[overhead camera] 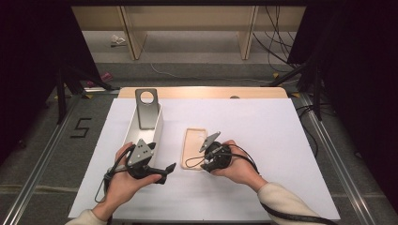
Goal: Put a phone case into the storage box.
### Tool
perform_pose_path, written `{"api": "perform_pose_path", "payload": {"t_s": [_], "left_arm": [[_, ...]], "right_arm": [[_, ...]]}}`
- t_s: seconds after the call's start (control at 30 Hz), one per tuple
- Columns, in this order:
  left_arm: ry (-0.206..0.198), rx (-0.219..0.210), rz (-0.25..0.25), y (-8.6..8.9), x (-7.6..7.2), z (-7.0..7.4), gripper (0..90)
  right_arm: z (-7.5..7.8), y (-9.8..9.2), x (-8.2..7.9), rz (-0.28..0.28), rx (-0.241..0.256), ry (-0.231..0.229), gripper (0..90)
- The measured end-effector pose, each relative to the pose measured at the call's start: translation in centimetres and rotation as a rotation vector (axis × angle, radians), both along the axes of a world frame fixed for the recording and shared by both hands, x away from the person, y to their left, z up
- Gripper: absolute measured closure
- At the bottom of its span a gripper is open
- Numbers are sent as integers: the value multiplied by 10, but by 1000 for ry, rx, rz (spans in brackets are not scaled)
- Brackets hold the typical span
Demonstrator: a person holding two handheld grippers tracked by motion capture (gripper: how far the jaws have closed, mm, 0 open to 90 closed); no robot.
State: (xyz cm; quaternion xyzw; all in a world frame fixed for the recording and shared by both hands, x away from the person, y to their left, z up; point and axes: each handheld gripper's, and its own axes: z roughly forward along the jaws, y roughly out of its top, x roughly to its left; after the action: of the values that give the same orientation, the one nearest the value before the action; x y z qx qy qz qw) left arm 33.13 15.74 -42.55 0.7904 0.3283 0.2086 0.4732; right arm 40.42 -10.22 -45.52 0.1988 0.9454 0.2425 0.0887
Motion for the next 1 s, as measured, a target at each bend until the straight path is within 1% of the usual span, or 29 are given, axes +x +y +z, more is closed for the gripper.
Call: {"api": "perform_pose_path", "payload": {"t_s": [0.17, 0.27, 0.33, 0.47, 0.6, 0.8, 0.93, 1.0], "left_arm": [[-11, 24, -20, 0, -6, -4, 18], [-23, 39, -30, 1, -9, -6, 18], [-35, 40, -35, 2, -11, -6, 17], [-36, 39, -33, 6, -12, -7, 15], [-35, 43, -33, 10, -14, -9, 14], [-38, 49, -44, 15, -20, -11, 14], [-36, 52, -48, 17, -23, -12, 15], [-36, 54, -50, 17, -24, -12, 15]], "right_arm": [[5, -2, 1, 14, 10, -20, 371], [7, -2, 2, 33, 13, -35, 353], [9, -1, 1, 47, 8, -40, 333], [11, 2, 2, 72, -8, -54, 315], [11, 6, 2, 76, -14, -56, 307], [11, 13, 2, 98, -28, -63, 310], [11, 20, 2, 134, -58, -65, 327], [10, 23, 1, 150, -84, -61, 338]]}}
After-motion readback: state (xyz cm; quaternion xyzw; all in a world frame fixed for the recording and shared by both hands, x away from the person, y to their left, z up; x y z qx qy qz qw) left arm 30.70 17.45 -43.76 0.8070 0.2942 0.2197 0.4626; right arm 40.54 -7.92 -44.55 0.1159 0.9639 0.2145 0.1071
